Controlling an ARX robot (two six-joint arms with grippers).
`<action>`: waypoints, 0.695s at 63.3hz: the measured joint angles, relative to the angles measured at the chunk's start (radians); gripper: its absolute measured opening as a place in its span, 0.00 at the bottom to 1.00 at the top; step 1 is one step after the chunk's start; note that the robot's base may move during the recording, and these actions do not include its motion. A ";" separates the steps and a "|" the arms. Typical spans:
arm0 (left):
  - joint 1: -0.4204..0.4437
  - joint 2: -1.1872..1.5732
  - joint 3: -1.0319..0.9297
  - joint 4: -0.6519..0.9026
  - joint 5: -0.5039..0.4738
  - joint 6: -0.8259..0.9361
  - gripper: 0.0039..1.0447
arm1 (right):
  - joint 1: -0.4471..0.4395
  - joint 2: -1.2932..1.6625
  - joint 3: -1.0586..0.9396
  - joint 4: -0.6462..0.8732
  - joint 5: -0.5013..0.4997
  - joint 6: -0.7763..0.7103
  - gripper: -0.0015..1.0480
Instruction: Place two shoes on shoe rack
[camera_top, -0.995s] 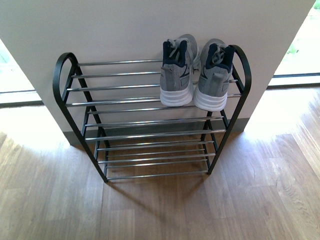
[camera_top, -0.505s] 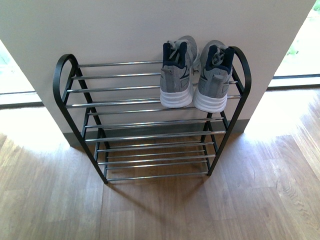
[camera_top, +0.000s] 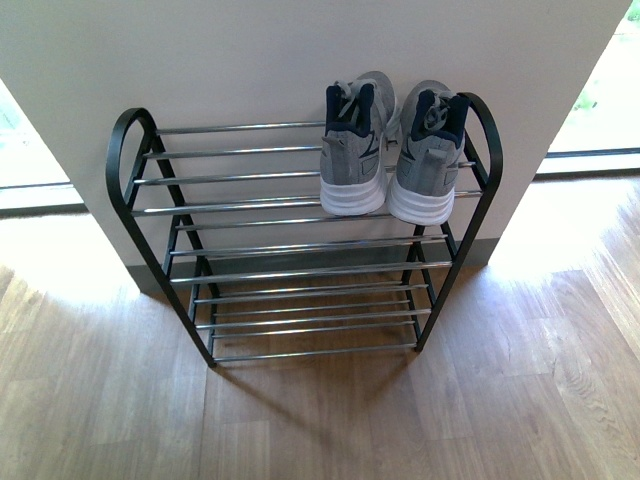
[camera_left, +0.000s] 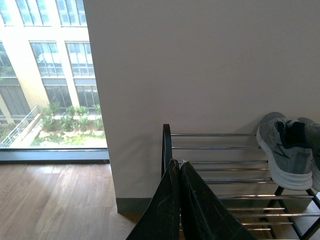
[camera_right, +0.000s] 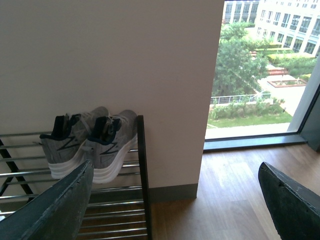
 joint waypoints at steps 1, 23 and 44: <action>0.000 -0.005 0.000 -0.003 0.000 0.000 0.01 | 0.000 0.000 0.000 0.000 0.000 0.000 0.91; 0.000 -0.117 0.000 -0.115 0.000 0.000 0.01 | 0.000 0.000 0.000 0.000 0.000 0.000 0.91; 0.000 -0.317 0.000 -0.338 0.000 0.000 0.01 | 0.000 0.000 0.000 0.000 0.000 0.000 0.91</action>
